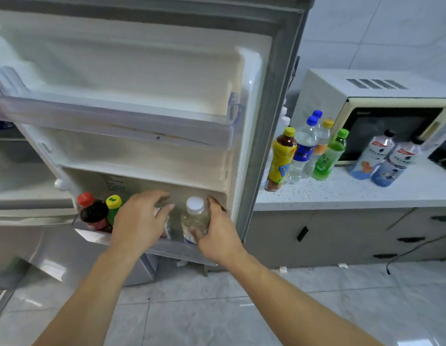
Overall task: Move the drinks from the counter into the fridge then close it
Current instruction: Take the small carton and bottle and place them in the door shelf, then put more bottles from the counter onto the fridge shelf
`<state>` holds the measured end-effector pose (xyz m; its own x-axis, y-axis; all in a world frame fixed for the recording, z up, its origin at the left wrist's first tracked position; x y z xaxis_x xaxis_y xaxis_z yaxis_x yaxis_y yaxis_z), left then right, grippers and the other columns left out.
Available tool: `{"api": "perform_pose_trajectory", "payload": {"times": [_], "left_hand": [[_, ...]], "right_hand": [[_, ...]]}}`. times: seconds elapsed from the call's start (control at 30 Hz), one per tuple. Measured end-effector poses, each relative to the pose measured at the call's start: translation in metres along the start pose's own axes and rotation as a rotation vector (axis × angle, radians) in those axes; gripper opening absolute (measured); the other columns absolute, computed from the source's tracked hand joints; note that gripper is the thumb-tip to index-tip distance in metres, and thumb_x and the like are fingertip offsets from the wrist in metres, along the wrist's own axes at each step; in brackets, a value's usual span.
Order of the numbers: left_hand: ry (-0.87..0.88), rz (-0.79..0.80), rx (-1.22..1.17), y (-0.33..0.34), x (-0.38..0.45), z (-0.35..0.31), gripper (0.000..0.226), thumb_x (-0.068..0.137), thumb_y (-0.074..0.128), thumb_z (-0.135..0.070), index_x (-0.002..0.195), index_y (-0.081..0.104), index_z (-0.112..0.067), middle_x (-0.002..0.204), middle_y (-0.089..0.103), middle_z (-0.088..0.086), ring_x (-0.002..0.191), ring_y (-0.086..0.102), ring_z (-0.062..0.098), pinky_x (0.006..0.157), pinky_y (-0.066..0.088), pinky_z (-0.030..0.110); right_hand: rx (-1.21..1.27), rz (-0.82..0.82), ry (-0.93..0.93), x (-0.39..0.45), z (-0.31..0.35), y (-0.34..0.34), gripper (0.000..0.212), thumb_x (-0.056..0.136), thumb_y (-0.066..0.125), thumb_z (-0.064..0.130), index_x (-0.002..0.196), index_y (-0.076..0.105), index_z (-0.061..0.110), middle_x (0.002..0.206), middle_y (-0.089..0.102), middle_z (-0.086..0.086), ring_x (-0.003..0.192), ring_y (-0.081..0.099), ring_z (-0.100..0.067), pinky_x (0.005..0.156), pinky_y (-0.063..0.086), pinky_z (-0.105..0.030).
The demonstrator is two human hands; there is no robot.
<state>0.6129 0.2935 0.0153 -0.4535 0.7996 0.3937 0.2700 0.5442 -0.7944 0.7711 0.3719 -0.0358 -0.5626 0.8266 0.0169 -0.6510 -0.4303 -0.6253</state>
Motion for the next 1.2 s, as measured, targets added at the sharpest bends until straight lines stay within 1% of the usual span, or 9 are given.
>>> {"api": "perform_pose_trajectory", "payload": {"times": [0.13,0.33,0.43,0.53,0.6,0.7,0.9,1.03,1.2], "left_hand": [[0.171,-0.313,-0.284,0.003,-0.028,-0.027,0.021,0.092,0.061,-0.028,0.103,0.07,-0.014,0.086,0.062,-0.013,0.072,0.056,-0.002,0.065,0.046,0.013],[0.28,-0.304,-0.403,0.051,-0.061,-0.051,0.025,0.095,0.058,-0.024,0.097,0.072,-0.003,0.092,0.066,-0.006,0.074,0.057,-0.002,0.07,0.046,0.009],[0.213,-0.244,-0.469,0.078,-0.076,-0.067,0.028,0.096,0.056,-0.028,0.091,0.073,-0.006,0.085,0.066,-0.01,0.075,0.058,0.0,0.069,0.045,0.009],[0.072,-0.11,-0.589,0.103,-0.085,-0.088,0.017,0.094,0.055,-0.037,0.085,0.067,-0.029,0.075,0.064,-0.017,0.069,0.06,0.003,0.061,0.046,0.013],[-0.067,-0.038,-0.668,0.121,-0.091,-0.103,0.018,0.091,0.054,-0.044,0.079,0.061,-0.032,0.07,0.064,-0.01,0.06,0.059,0.009,0.056,0.048,0.024],[-0.058,0.088,-0.654,0.147,-0.098,-0.137,0.029,0.094,0.056,-0.051,0.077,0.058,-0.028,0.061,0.057,-0.002,0.053,0.053,0.013,0.05,0.045,0.031],[-0.151,0.275,-0.59,0.212,-0.111,-0.213,0.027,0.082,0.071,-0.038,0.065,0.054,-0.024,0.055,0.051,-0.008,0.051,0.046,0.005,0.048,0.035,0.011],[-0.337,0.324,-0.666,0.259,-0.121,-0.251,0.023,0.085,0.074,-0.014,0.073,0.062,-0.03,0.064,0.06,-0.002,0.053,0.05,0.004,0.052,0.041,0.013],[-0.646,0.302,-0.825,0.301,-0.135,-0.28,0.019,0.092,0.065,-0.008,0.079,0.068,-0.021,0.075,0.072,0.008,0.062,0.064,0.011,0.053,0.05,0.024]], "right_hand": [[0.097,-0.118,-0.211,-0.024,0.002,-0.016,0.048,0.088,0.065,0.014,0.134,0.052,0.019,0.128,0.06,0.0,0.116,0.058,-0.018,0.098,0.048,-0.029],[0.112,-0.332,-0.245,-0.061,-0.044,-0.043,0.008,0.09,0.061,0.015,0.091,0.069,0.016,0.085,0.067,0.008,0.075,0.062,-0.009,0.068,0.053,-0.029],[0.14,-0.379,-0.119,-0.076,-0.088,-0.061,0.009,0.09,0.063,0.012,0.085,0.068,0.018,0.074,0.061,0.018,0.067,0.057,-0.002,0.063,0.046,-0.014],[0.161,-0.37,0.021,-0.092,-0.132,-0.079,0.018,0.092,0.062,0.01,0.082,0.064,0.025,0.069,0.059,0.02,0.063,0.056,-0.004,0.06,0.04,-0.009],[0.183,-0.379,0.11,-0.102,-0.16,-0.09,0.023,0.093,0.061,0.01,0.081,0.063,0.028,0.072,0.062,0.017,0.065,0.058,-0.006,0.06,0.042,-0.011],[0.273,-0.403,0.275,-0.113,-0.204,-0.107,0.023,0.096,0.059,0.012,0.081,0.064,0.029,0.073,0.065,0.01,0.058,0.055,-0.006,0.058,0.045,-0.02],[0.379,-0.487,0.413,-0.139,-0.28,-0.16,0.037,0.1,0.053,0.011,0.07,0.059,0.032,0.057,0.053,0.013,0.054,0.047,-0.004,0.056,0.039,-0.014],[0.373,-0.453,0.442,-0.153,-0.328,-0.203,0.028,0.1,0.052,0.011,0.082,0.069,0.024,0.062,0.056,0.015,0.062,0.05,-0.003,0.066,0.044,-0.019],[0.382,-0.407,0.432,-0.151,-0.365,-0.254,0.033,0.098,0.059,0.016,0.065,0.056,0.017,0.05,0.038,0.012,0.049,0.034,-0.004,0.05,0.033,-0.017]]}}
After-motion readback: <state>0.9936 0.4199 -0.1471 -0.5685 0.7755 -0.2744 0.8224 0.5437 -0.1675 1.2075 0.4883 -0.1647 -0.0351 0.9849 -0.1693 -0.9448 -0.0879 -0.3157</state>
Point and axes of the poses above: each hand's wrist, its own x-axis towards the middle knuckle, its own y-axis out of the palm, z = x × y, the point moved 5 cm from there along x, towards the middle knuckle
